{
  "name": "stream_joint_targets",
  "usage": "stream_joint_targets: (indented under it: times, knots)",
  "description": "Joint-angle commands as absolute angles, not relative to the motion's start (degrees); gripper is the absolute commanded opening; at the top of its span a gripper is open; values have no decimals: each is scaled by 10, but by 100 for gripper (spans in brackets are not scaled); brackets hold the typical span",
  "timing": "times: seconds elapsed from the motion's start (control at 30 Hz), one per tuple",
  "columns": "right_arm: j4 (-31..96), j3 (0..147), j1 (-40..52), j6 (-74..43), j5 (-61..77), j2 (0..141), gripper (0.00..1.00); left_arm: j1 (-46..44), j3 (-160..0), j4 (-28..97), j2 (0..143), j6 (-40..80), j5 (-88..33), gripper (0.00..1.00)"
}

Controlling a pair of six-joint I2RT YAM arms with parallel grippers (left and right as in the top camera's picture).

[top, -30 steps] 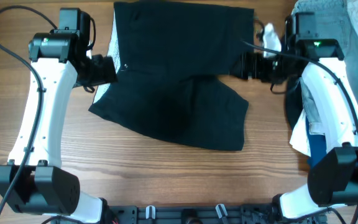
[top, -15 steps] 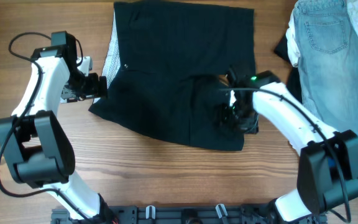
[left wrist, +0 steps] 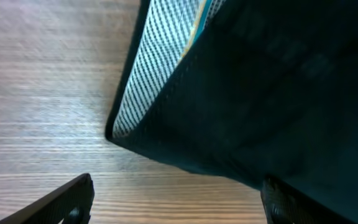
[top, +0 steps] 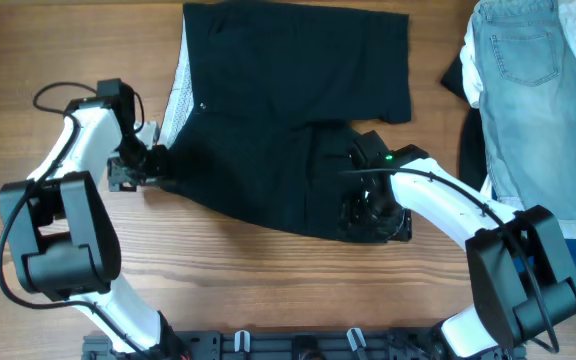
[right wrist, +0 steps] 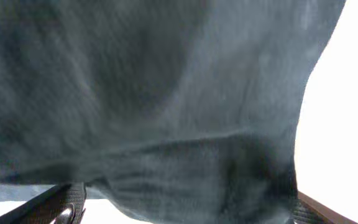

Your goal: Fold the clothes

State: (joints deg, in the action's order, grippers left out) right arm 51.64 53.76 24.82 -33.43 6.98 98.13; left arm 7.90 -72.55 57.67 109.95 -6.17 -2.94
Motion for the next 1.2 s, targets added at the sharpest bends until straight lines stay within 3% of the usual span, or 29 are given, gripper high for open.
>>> stream_joint_targets:
  times: [0.0,0.1,0.23,0.37,0.43,0.47,0.67,0.87,1.17]
  knots:
    - [495,537,250,-345,49,977,90,79,-698,533,1104,-68,-36,86]
    - [491,536,250,-345,48,977,88,79,-686,495,1104,-68,-41,86]
    - [497,531,250,-347,49,977,77,79,-685,442,1104,-39,-46,76]
    - [490,511,250,-361,48,977,51,74,-685,424,1104,-35,-71,32]
    - [486,511,250,-361,48,977,16,67,-685,426,1104,-32,-71,4]
    - [485,511,248,-361,46,977,4,65,-685,427,1104,-16,-71,4]
    - [530,579,159,-265,83,936,4,76,-687,482,1042,55,-75,4]
    - [642,670,67,-199,91,830,4,77,-687,536,839,102,-75,4]
    - [728,687,45,-189,88,644,4,76,-687,612,611,129,-79,4]
